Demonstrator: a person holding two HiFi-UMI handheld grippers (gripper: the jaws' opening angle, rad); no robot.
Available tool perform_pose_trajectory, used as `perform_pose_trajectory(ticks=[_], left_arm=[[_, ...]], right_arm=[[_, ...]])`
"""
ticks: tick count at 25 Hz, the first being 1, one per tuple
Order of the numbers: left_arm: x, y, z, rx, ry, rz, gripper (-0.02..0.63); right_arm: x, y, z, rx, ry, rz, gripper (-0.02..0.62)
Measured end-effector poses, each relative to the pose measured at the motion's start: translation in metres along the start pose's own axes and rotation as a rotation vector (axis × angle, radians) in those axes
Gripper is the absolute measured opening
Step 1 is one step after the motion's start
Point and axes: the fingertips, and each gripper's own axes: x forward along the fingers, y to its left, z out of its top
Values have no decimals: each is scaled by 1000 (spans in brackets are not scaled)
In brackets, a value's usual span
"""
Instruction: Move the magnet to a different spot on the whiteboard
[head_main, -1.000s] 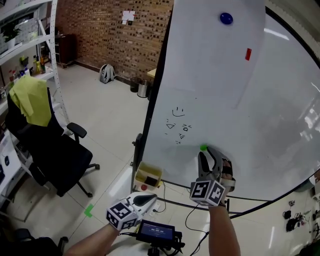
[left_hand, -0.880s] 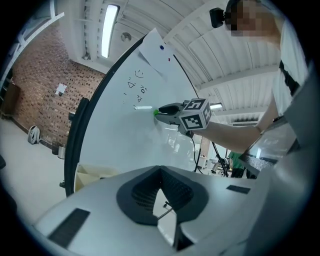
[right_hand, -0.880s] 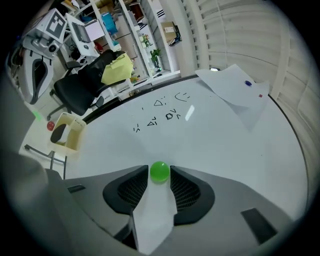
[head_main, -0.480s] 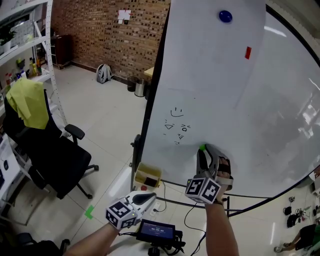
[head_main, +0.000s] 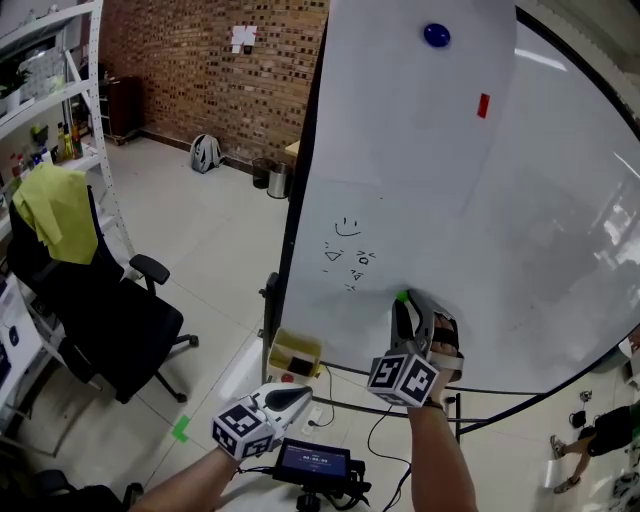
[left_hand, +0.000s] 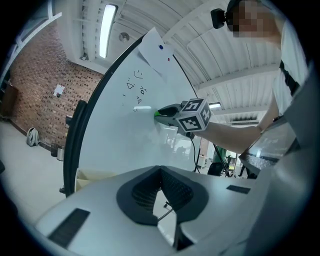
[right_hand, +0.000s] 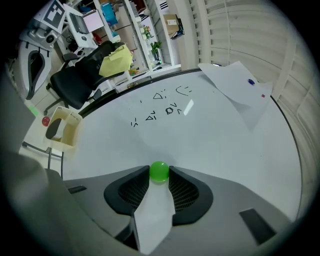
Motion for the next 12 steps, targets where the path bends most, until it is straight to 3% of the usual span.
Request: perform_pose_trajectory(ticks=[12], left_arm=[[-8,-16,-5,9,5,6,23]], right_arm=[[-29,1,7,39,-42,3,155]])
